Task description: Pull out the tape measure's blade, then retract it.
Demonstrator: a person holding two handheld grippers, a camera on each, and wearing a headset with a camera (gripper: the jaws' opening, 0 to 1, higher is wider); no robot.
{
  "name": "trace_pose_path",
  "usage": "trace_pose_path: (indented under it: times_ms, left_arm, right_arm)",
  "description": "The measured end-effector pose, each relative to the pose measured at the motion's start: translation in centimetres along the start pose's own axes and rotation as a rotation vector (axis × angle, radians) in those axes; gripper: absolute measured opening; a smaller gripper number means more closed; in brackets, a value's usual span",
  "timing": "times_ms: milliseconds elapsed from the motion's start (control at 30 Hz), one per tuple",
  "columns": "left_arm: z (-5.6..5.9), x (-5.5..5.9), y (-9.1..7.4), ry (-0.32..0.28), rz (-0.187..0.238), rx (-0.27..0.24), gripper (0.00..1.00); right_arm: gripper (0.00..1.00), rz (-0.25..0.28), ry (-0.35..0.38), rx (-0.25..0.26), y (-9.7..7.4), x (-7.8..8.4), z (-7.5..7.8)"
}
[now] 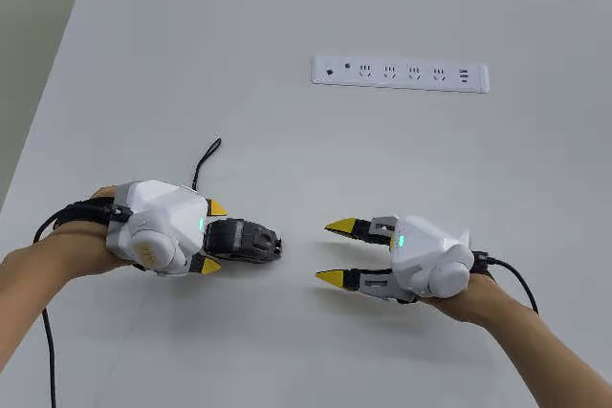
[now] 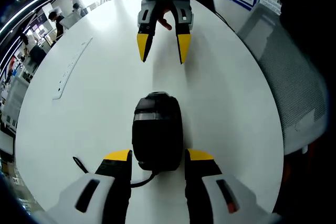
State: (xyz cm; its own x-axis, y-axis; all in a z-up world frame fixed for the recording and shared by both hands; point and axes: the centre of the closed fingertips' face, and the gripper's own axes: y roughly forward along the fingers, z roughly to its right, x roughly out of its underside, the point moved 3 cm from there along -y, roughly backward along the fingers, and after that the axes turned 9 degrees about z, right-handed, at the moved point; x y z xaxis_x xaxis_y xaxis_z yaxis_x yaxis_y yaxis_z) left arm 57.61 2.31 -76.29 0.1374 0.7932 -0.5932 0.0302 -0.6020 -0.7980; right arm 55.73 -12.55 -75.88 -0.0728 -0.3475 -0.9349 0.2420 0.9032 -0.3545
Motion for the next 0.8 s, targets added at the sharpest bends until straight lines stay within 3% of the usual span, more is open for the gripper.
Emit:
trace_pose_path:
  times_ms: [267, 800]
  left_arm:
    - [-0.1, 0.4, 0.4, -0.004, -0.013, 0.007, 0.32]
    - [0.0, 0.0, 0.7, -0.062, 0.019, 0.007, 0.30]
  right_arm:
    - [0.34, -0.010, 0.004, -0.030, 1.7, 0.4, 0.1]
    - [0.30, -0.035, -0.005, -0.090, 3.8, 1.0, -0.5]
